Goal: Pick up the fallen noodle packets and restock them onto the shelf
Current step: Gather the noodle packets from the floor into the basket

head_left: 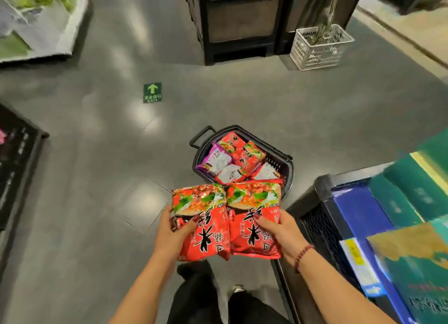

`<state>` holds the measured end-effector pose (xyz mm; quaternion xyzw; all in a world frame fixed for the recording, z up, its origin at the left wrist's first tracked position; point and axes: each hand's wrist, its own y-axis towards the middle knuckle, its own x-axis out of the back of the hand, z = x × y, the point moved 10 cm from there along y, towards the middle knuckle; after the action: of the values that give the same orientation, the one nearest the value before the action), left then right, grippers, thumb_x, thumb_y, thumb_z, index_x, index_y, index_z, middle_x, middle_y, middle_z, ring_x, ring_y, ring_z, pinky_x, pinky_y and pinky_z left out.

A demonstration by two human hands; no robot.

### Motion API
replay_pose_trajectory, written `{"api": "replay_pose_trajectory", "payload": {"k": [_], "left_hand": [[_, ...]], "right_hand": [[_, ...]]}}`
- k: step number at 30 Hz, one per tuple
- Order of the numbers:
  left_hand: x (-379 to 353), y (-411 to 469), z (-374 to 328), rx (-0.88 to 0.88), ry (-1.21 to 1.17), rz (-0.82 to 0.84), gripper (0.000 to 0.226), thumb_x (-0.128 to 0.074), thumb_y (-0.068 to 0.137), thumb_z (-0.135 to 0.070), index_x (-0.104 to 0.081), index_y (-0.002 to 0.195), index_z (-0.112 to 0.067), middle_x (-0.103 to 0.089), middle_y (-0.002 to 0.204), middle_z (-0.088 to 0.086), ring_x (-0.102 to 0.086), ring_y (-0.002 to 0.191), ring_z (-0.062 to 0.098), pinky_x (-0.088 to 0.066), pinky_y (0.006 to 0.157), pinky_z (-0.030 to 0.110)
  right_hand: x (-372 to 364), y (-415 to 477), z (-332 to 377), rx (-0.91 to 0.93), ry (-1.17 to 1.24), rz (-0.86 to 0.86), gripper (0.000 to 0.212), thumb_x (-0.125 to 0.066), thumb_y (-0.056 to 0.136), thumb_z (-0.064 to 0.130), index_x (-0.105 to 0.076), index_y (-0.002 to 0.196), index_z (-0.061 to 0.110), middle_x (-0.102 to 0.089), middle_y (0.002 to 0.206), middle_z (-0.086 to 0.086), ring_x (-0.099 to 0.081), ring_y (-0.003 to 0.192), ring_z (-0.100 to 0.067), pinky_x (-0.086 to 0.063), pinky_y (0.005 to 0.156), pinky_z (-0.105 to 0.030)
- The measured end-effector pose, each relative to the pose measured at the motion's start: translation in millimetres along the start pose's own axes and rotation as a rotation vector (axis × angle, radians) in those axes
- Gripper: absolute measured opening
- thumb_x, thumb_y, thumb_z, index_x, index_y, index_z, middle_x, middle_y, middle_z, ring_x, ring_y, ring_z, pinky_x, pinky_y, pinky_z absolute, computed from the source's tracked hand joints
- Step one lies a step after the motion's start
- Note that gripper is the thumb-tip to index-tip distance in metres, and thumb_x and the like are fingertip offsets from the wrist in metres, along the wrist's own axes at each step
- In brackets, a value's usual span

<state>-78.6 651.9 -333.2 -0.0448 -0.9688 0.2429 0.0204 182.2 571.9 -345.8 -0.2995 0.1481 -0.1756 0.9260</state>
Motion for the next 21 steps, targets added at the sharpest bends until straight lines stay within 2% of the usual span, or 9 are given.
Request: {"api": "replay_pose_trajectory", "payload": {"k": [2,6,9,12,15,18,19,21], "left_hand": [[-15,40,-11,0.022,0.030,0.050,0.058,-0.072,0.084,-0.011,-0.044,0.131,-0.028,-0.066,0.112,0.006,-0.073,0.084,0.024,-0.058,0.059,0.031],[-43,127,-33,0.049,0.115,0.177,0.056,-0.071,0.086,-0.009,-0.044,0.132,-0.026,-0.065,0.115,0.009,-0.072,0.086,0.024,-0.059,0.064,0.033],[-67,188,-58,0.059,0.192,0.282,0.054,-0.071,0.086,-0.009,-0.044,0.130,-0.022,-0.066,0.114,0.007,-0.072,0.083,0.019,-0.057,0.058,0.026],[-95,242,-80,0.058,0.282,0.377,0.053,-0.070,0.087,-0.007,-0.044,0.128,-0.026,-0.064,0.117,0.006,-0.070,0.091,0.020,-0.056,0.063,0.027],[-126,283,-88,0.062,0.322,0.428,0.048,-0.067,0.089,-0.006,-0.045,0.123,-0.032,-0.064,0.111,-0.002,-0.070,0.084,0.012,-0.055,0.058,0.023],[-161,315,-80,0.093,0.356,0.462,0.053,-0.065,0.090,-0.005,-0.043,0.132,-0.029,-0.063,0.116,-0.001,-0.071,0.082,0.011,-0.056,0.057,0.023],[-173,326,-71,0.115,0.360,0.474,0.056,-0.066,0.090,-0.007,-0.041,0.136,-0.028,-0.062,0.120,0.000,-0.071,0.088,0.013,-0.058,0.061,0.027],[-193,342,-55,0.154,0.372,0.463,0.072,-0.075,0.082,-0.021,-0.036,0.142,-0.033,-0.054,0.136,0.004,-0.063,0.113,0.023,-0.058,0.085,0.042]], "right_hand": [[4,30,8,-0.017,0.028,-0.059,0.034,-0.074,0.081,0.009,-0.060,0.112,0.009,-0.073,0.102,-0.012,-0.072,0.090,-0.029,-0.059,0.072,-0.040],[6,87,26,-0.024,0.099,-0.180,0.035,-0.073,0.082,0.009,-0.059,0.114,0.010,-0.072,0.106,-0.013,-0.071,0.094,-0.031,-0.058,0.081,-0.046],[4,122,39,-0.016,0.165,-0.270,0.033,-0.071,0.083,0.006,-0.060,0.114,0.010,-0.072,0.106,-0.013,-0.070,0.096,-0.031,-0.056,0.085,-0.050],[10,149,42,-0.034,0.224,-0.357,0.034,-0.071,0.083,0.007,-0.061,0.115,0.013,-0.072,0.106,-0.012,-0.070,0.097,-0.031,-0.054,0.088,-0.052],[25,171,38,-0.064,0.279,-0.448,0.030,-0.071,0.083,0.006,-0.063,0.110,0.015,-0.073,0.105,-0.010,-0.070,0.096,-0.030,-0.054,0.088,-0.050],[46,194,28,-0.105,0.321,-0.521,0.023,-0.069,0.083,0.001,-0.064,0.102,0.014,-0.073,0.099,-0.011,-0.072,0.085,-0.025,-0.058,0.077,-0.044],[52,202,23,-0.119,0.331,-0.531,0.022,-0.068,0.084,0.001,-0.063,0.102,0.013,-0.073,0.097,-0.011,-0.072,0.084,-0.026,-0.058,0.075,-0.043],[65,217,10,-0.167,0.319,-0.536,0.024,-0.069,0.085,0.004,-0.062,0.106,0.012,-0.072,0.101,-0.013,-0.071,0.090,-0.030,-0.058,0.080,-0.047]]}}
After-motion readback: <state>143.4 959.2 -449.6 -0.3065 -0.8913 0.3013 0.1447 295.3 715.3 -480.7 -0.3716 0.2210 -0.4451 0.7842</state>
